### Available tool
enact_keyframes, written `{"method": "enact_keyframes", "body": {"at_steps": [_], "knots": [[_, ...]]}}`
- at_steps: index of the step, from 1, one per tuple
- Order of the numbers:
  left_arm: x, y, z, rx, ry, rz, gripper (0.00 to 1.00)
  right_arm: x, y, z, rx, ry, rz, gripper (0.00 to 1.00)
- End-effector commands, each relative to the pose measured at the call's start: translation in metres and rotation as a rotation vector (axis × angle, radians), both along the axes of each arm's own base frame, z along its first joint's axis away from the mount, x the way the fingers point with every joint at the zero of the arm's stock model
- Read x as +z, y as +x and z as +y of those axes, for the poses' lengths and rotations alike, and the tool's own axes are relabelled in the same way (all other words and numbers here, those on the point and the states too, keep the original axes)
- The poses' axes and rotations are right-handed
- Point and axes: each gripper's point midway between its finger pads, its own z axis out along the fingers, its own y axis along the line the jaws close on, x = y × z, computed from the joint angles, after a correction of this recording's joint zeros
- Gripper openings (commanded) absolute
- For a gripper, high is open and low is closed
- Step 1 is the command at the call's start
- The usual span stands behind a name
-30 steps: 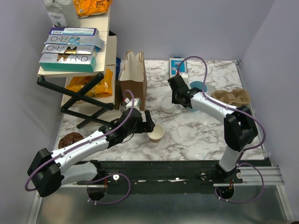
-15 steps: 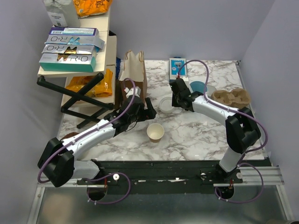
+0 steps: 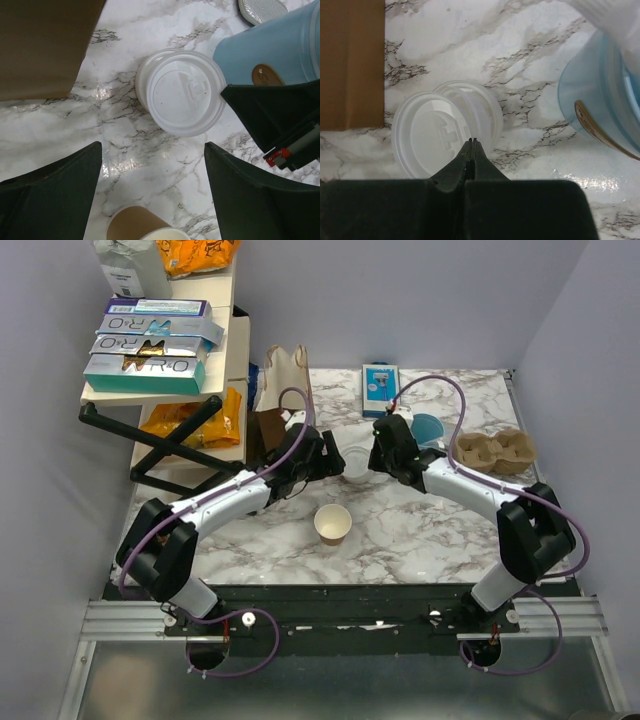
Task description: Pack the takeout coffee
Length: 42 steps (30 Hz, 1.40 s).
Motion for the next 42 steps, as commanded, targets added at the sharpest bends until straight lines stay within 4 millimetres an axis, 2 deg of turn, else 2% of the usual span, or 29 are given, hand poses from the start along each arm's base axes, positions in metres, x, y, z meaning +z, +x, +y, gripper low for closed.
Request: {"method": "enact_keyframes", "body": {"at_steps": [1,8,13,15,23,25,27,28,30,33,38,42], "knots": [[0.011,0.012,-0.015,-0.025,-0.043,-0.034,0.84,0.015,0.003,0.009,-0.002,0.119,-0.041,0.01],[0.001,0.015,-0.018,-0.018,-0.039,-0.007,0.8,0.019,0.001,0.01,-0.012,0.197,-0.057,0.01],[-0.01,0.017,-0.01,0.024,-0.022,-0.013,0.76,0.018,-0.004,0.007,-0.011,0.219,-0.051,0.01],[-0.013,0.019,-0.012,0.024,-0.032,-0.02,0.74,0.023,-0.001,0.012,-0.002,0.25,-0.071,0.01],[-0.027,0.022,-0.011,0.039,-0.002,0.01,0.73,0.019,0.006,0.022,0.084,0.219,-0.059,0.02],[-0.033,0.022,-0.008,0.046,0.028,0.027,0.73,0.02,0.006,0.027,0.148,0.189,-0.065,0.12],[-0.038,0.02,-0.004,0.054,0.041,0.038,0.73,0.023,0.006,0.036,0.228,0.18,-0.076,0.17],[-0.039,0.019,-0.004,0.057,0.041,0.041,0.74,0.023,0.006,0.039,0.254,0.172,-0.082,0.25],[-0.035,0.016,-0.005,0.053,0.014,0.031,0.74,0.022,0.006,0.05,0.326,0.177,-0.079,0.28],[-0.029,0.01,-0.005,0.039,-0.021,0.022,0.75,0.019,0.008,0.055,0.356,0.173,-0.074,0.33],[-0.021,-0.001,0.001,0.03,-0.04,0.014,0.78,0.005,0.01,0.066,0.406,0.164,-0.024,0.49],[-0.012,-0.01,0.007,0.034,-0.063,-0.001,0.8,-0.007,0.01,0.069,0.414,0.15,0.02,0.52]]}}
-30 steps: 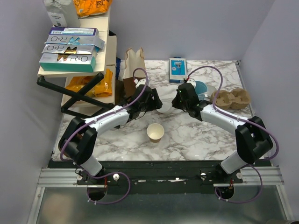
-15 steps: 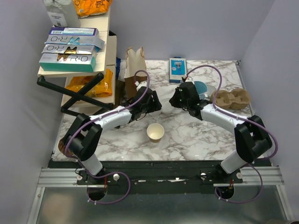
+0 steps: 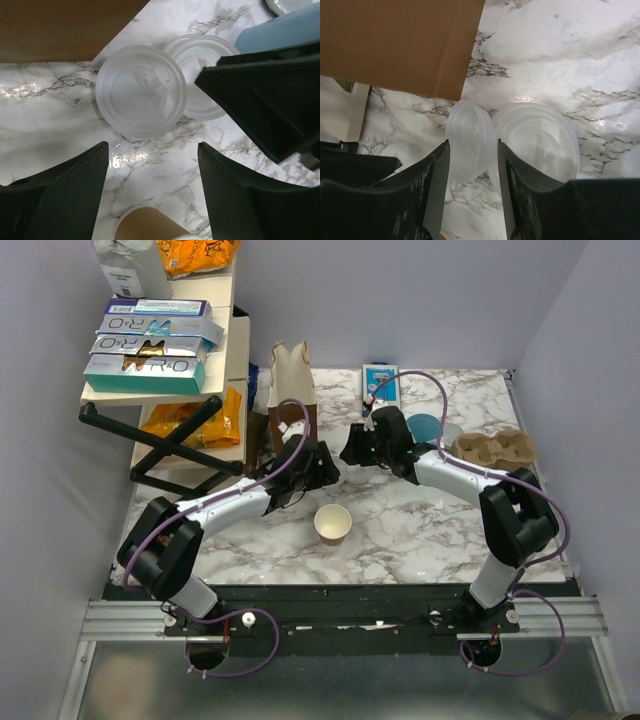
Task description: Pack the takeout coffee
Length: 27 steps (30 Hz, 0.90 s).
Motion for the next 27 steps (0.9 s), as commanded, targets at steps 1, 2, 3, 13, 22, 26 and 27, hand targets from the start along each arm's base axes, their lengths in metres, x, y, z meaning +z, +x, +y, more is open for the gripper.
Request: {"method": "enact_keyframes", "body": {"at_steps": [1,2,3,13,22,26,27], "knots": [[0.023,-0.006,0.003,0.002,-0.06,-0.044,0.8,-0.009,0.0,0.008,0.051,-0.021,0.033,0.52],[0.023,-0.008,0.004,0.0,-0.062,-0.043,0.81,-0.012,0.0,0.009,0.054,-0.027,0.04,0.52],[0.025,-0.01,0.005,-0.003,-0.065,-0.044,0.81,-0.014,0.0,0.009,0.057,-0.03,0.047,0.52],[0.033,-0.016,0.017,0.02,-0.056,-0.074,0.81,-0.036,-0.003,0.011,0.052,-0.086,0.104,0.52],[0.031,-0.024,0.024,0.022,-0.045,-0.065,0.82,-0.039,-0.002,0.012,0.024,-0.086,0.117,0.28],[0.034,-0.026,0.026,0.021,-0.049,-0.071,0.83,-0.038,-0.002,0.01,0.008,-0.086,0.122,0.15],[0.033,-0.027,0.028,0.024,-0.044,-0.069,0.84,-0.036,-0.003,0.011,0.007,-0.081,0.12,0.13]]}}
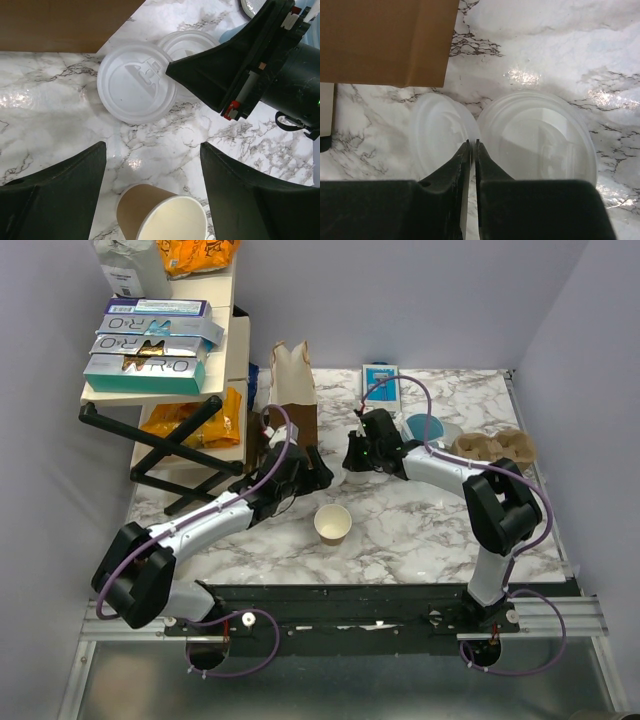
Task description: Pack the takeout coffee
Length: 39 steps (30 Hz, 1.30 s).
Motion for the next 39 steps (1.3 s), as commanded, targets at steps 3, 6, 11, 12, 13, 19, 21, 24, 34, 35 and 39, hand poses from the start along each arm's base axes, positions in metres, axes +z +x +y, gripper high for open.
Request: {"method": "enact_keyframes", "body": {"at_steps": [3,6,11,12,13,19,21,24,34,35,39], "knots": [[0.006,-0.007,0.013,0.023,0.008,-0.016,0.84,0.007,0.004,0.0,-0.04,-0.001,0.003,0.04],[0.01,-0.011,0.015,0.016,0.004,-0.025,0.87,0.013,0.003,0.0,-0.048,0.011,-0.003,0.01],[0.024,-0.023,0.017,-0.019,-0.024,-0.049,0.91,0.053,-0.007,-0.004,-0.05,0.075,-0.06,0.01],[0.026,-0.026,0.017,-0.029,-0.032,-0.05,0.92,0.061,-0.01,-0.005,-0.052,0.09,-0.069,0.01],[0.029,-0.029,0.016,-0.041,-0.042,-0.052,0.92,0.068,-0.016,-0.005,-0.04,0.108,-0.073,0.01],[0.061,-0.055,0.003,-0.143,-0.195,-0.086,0.93,0.102,-0.069,-0.01,0.063,0.218,-0.049,0.01],[0.07,-0.066,0.001,-0.176,-0.247,-0.094,0.95,0.103,-0.089,-0.012,0.097,0.246,-0.022,0.01],[0.083,-0.072,-0.003,-0.197,-0.332,-0.136,0.96,0.113,-0.111,-0.01,0.148,0.29,-0.022,0.01],[0.085,-0.083,-0.013,-0.234,-0.43,-0.1,0.83,0.136,-0.142,-0.005,0.26,0.34,-0.077,0.01],[0.085,-0.084,-0.014,-0.24,-0.436,-0.093,0.79,0.136,-0.144,-0.005,0.275,0.339,-0.076,0.01],[0.086,-0.086,-0.017,-0.245,-0.461,-0.071,0.5,0.135,-0.153,-0.002,0.345,0.332,-0.09,0.01]]}}
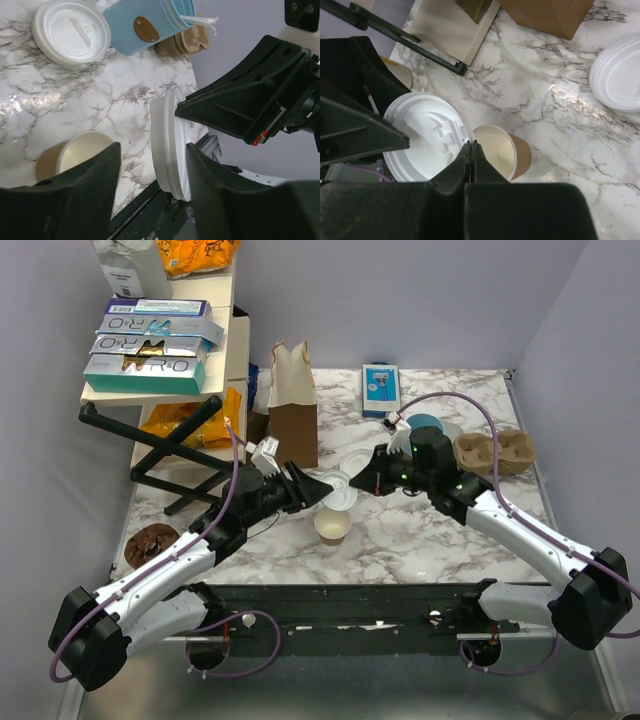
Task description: Pack the takeout coffee
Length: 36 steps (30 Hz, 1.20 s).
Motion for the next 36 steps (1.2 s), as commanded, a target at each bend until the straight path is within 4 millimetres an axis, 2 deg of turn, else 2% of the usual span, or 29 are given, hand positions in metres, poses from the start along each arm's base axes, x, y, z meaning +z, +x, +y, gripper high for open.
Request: {"method": "enact_keyframes", "body": {"at_steps": [1,2,3,7,9,10,11,12,15,17,18,19,20,21,22,24,25,27,31,36], "knots": [[0.005,-0.006,-0.008,-0.036,-0.048,0.02,0.46,-0.003,-0.022,0.008,0.137,0.001,-0.021,0.01],[0.003,-0.006,-0.007,-0.033,-0.047,0.035,0.42,-0.002,-0.023,0.009,0.147,-0.002,-0.03,0.01],[0.0,-0.007,-0.007,-0.031,-0.041,0.05,0.34,-0.003,-0.023,0.009,0.161,-0.011,-0.046,0.01],[-0.002,-0.009,-0.006,-0.027,-0.044,0.09,0.21,-0.003,-0.024,0.009,0.197,-0.033,-0.114,0.06],[-0.007,-0.012,-0.004,-0.017,-0.038,0.138,0.13,0.001,-0.019,0.008,0.2,-0.044,-0.178,0.19],[-0.007,-0.012,-0.003,-0.003,-0.037,0.158,0.1,0.004,-0.019,0.006,0.195,-0.05,-0.218,0.21],[-0.009,-0.013,-0.001,0.007,-0.032,0.179,0.08,0.009,-0.015,0.005,0.184,-0.05,-0.262,0.35],[-0.019,-0.016,0.002,0.026,-0.01,0.239,0.07,0.011,-0.012,0.004,0.19,-0.07,-0.318,0.45],[-0.031,-0.023,0.009,0.055,0.029,0.342,0.05,0.026,-0.016,-0.001,0.203,-0.121,-0.525,0.63],[-0.029,-0.025,0.01,0.062,0.013,0.395,0.05,0.032,-0.027,-0.001,0.202,-0.178,-0.646,0.74],[-0.032,-0.03,0.009,0.05,0.021,0.431,0.05,0.032,-0.03,-0.001,0.233,-0.222,-0.723,0.76],[-0.028,-0.029,0.01,0.056,0.011,0.45,0.04,0.034,-0.044,0.007,0.291,-0.217,-0.779,0.79],[-0.029,-0.03,0.011,0.061,0.017,0.472,0.03,0.048,-0.05,0.012,0.3,-0.193,-0.867,0.82],[-0.037,-0.035,0.015,0.067,0.046,0.525,0.02,0.046,-0.06,0.01,0.341,-0.207,-0.954,0.82],[-0.033,-0.032,0.018,0.082,0.043,0.537,0.02,0.05,-0.076,0.017,0.397,-0.172,-1.009,0.82],[-0.038,-0.037,0.027,0.109,0.06,0.605,0.01,0.052,-0.09,0.018,0.45,-0.151,-1.09,0.83],[-0.033,-0.037,0.028,0.112,0.05,0.612,0.02,0.052,-0.096,0.021,0.473,-0.142,-1.105,0.83],[-0.031,-0.04,0.035,0.138,0.035,0.649,0.01,0.044,-0.096,0.023,0.493,-0.177,-1.095,0.83],[-0.02,-0.039,0.044,0.173,0.028,0.666,0.01,0.031,-0.103,0.043,0.559,-0.262,-1.078,0.83],[-0.012,-0.04,0.044,0.164,0.03,0.684,0.01,0.03,-0.091,0.061,0.524,-0.328,-1.115,0.82]]}}
